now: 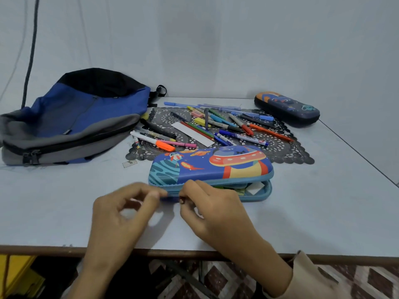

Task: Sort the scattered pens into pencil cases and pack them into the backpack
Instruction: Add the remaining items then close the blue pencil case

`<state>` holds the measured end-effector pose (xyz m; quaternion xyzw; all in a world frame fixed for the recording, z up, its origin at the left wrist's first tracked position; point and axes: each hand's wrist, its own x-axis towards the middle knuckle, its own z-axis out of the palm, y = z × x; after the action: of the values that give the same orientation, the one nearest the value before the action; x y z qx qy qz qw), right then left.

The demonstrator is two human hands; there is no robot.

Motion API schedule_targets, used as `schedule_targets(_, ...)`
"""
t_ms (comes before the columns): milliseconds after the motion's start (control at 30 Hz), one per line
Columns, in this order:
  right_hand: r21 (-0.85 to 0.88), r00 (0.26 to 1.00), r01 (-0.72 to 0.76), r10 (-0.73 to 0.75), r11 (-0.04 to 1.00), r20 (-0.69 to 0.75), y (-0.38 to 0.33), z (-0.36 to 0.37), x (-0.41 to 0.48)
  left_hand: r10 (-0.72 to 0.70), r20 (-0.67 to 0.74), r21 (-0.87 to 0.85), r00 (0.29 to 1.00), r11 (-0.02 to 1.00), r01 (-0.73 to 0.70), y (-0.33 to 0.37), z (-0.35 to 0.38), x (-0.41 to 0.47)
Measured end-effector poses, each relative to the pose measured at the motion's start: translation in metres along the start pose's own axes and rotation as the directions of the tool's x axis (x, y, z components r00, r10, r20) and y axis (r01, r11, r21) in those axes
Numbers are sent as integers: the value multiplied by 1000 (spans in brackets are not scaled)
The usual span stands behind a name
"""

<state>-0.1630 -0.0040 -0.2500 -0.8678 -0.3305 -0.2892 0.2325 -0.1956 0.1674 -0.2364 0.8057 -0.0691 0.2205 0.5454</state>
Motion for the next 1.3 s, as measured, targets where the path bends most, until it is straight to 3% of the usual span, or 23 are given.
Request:
schedule_targets(100, 29, 999, -31, 32, 999, -3, -3, 1, -2, 114, -60, 145, 992, 984, -104, -1, 1, 28)
schedule_targets(233, 25, 998, -35, 36, 999, -46, -8, -2, -2, 198, 194, 273, 961, 930, -247, 5, 25, 79)
schedule_targets(400, 34, 993, -58, 61, 998, -100, -4, 2, -4, -24, 546, 390, 837, 892, -228, 26, 76, 131)
schedule_targets(567, 103, 986, -92, 105, 990, -130, 1, 2, -7, -216, 750, 381, 625, 914, -142, 30, 103, 141)
schedule_targets(733, 358, 972, -190, 226, 914, -62, 8, -2, -7, -173, 756, 315, 631, 941, -119, 22, 103, 145)
schedule_targets(1033, 331, 948, -241, 295, 912, -122, 24, -18, -20, -80, 758, 227, 647, 963, -147, 19, 105, 142)
schedule_targets(1300, 295, 905, -356, 406, 887, -128, 39, -37, -34, -99, 760, 233, 643, 964, -126, 21, 102, 140)
